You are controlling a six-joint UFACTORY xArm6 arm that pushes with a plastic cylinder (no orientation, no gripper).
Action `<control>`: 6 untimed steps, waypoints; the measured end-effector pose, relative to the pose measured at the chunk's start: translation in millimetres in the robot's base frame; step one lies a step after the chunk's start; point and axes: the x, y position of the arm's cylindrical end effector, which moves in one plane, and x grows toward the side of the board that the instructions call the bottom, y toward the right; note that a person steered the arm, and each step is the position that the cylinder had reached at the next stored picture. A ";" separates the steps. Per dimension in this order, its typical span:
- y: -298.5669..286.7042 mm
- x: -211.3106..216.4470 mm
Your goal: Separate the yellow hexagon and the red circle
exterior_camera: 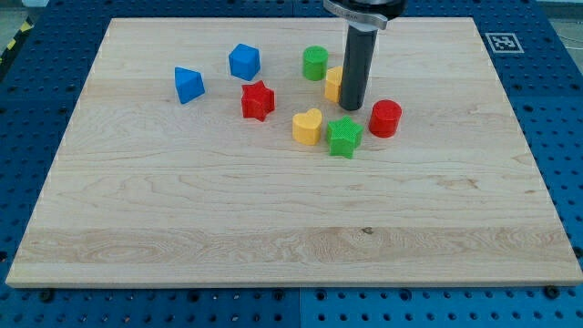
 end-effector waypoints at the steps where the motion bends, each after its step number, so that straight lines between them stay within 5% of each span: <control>1: 20.7 9.0; 6: 95.9 -15.4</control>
